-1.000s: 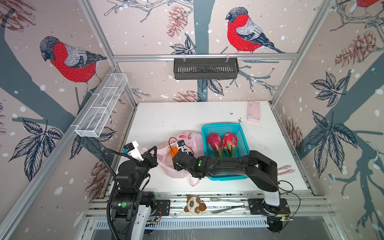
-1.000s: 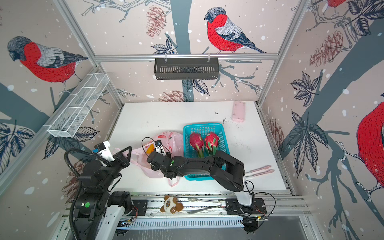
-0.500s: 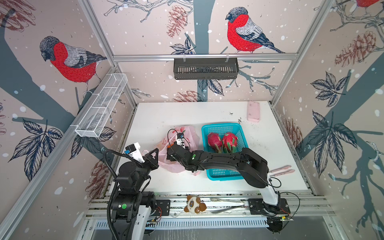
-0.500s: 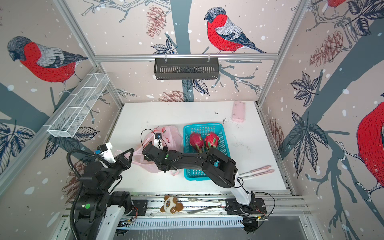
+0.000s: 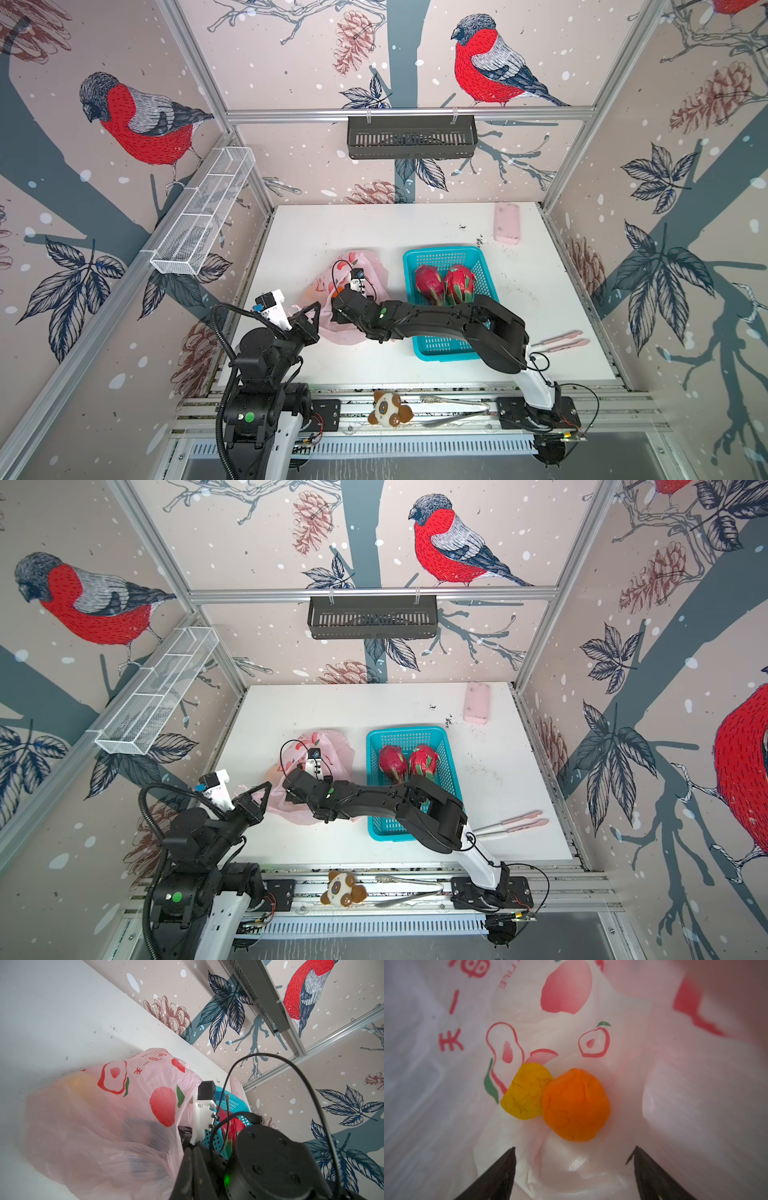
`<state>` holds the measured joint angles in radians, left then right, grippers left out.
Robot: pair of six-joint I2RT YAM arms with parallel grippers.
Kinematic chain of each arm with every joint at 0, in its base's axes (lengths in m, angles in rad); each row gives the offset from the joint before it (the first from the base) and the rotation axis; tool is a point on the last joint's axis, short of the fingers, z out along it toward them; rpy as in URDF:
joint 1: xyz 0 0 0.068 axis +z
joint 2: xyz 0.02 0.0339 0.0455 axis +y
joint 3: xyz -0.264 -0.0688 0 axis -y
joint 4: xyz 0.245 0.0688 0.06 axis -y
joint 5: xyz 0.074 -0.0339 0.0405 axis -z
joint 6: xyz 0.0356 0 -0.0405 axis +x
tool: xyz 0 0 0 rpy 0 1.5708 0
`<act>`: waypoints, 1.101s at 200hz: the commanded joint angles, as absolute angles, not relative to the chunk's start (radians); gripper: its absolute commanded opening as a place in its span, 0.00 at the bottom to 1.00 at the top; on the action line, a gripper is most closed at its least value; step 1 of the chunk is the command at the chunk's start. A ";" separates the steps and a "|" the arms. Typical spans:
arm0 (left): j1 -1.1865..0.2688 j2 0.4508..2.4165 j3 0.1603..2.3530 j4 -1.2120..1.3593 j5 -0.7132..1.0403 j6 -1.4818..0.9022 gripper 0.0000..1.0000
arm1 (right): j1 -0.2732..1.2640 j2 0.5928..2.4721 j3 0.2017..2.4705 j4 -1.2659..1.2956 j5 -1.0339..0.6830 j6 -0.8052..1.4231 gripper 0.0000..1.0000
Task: Untie the knot of the plastic bag and take out the fruit
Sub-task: 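Lower the right gripper into the pink bag toward the orange fruit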
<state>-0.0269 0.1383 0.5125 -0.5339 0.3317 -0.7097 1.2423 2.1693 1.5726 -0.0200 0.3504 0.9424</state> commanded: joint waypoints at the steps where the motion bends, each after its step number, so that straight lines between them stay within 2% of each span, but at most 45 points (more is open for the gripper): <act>1: -0.025 0.137 0.499 -0.493 0.318 -0.736 0.00 | 1.271 2.132 1.538 -0.023 0.352 0.947 0.88; 43: -0.026 0.161 0.501 -0.447 0.314 -0.731 0.00 | 1.305 2.097 1.517 -0.023 0.394 0.919 0.88; 89: -0.025 0.186 0.512 -0.451 0.348 -0.702 0.00 | 1.271 2.130 1.577 -0.007 0.421 0.805 0.84; 153: -0.026 0.192 0.519 -0.453 0.360 -0.686 0.00 | 1.228 2.144 1.582 0.013 0.372 0.719 0.58; 220: -0.026 0.193 0.515 -0.446 0.386 -0.681 0.00 | 1.213 2.190 1.634 0.012 0.342 0.722 0.60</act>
<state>-0.0269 0.1936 0.5110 -0.4805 0.3664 -0.6945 1.2167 2.1784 1.6180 -0.0067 0.3523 0.7303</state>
